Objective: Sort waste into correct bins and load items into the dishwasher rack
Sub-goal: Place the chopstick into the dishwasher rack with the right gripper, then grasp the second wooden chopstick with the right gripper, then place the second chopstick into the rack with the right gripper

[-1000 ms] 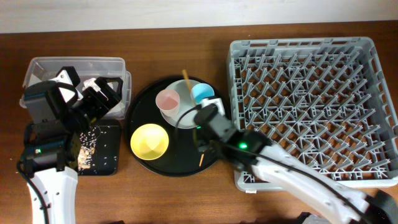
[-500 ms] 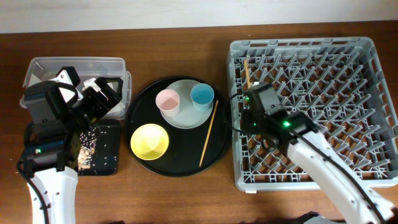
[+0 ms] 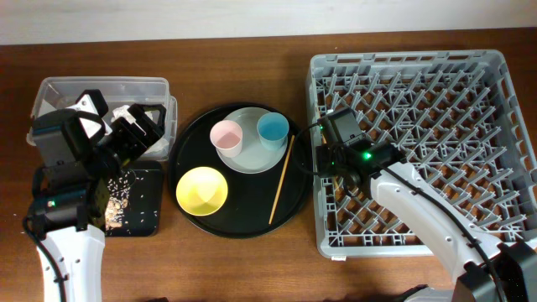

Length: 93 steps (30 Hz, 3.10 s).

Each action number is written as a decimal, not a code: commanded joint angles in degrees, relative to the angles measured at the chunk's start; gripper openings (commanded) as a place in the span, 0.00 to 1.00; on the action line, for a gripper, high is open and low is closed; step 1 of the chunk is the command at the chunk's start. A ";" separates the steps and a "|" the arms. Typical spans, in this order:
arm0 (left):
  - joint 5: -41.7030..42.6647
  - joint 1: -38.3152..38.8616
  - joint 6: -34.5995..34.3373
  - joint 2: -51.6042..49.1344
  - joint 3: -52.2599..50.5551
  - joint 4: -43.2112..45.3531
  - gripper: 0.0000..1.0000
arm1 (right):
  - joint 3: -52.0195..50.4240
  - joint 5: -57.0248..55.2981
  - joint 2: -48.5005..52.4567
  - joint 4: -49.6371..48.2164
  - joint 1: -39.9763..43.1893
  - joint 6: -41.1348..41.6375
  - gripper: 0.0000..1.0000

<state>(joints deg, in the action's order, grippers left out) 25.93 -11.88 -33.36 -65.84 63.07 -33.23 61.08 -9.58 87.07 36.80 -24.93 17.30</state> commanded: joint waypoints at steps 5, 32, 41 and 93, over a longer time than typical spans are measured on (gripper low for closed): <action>-0.24 -0.28 1.36 0.31 0.79 0.09 0.99 | 2.67 0.68 -0.66 0.85 0.26 -0.57 0.30; -0.24 -0.28 1.36 0.31 0.79 0.09 0.99 | 9.31 -13.20 4.02 10.03 -26.10 45.53 0.33; -0.24 -0.28 1.36 0.31 0.79 0.09 0.99 | 9.31 -13.62 16.87 5.18 -25.99 46.03 0.29; -0.24 -0.28 1.36 0.31 0.79 0.09 0.99 | 9.38 -11.82 12.17 5.66 -20.31 39.26 0.04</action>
<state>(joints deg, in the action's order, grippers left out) 25.93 -11.88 -33.36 -65.84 63.07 -33.23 70.30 -20.91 104.47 42.22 -46.11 62.15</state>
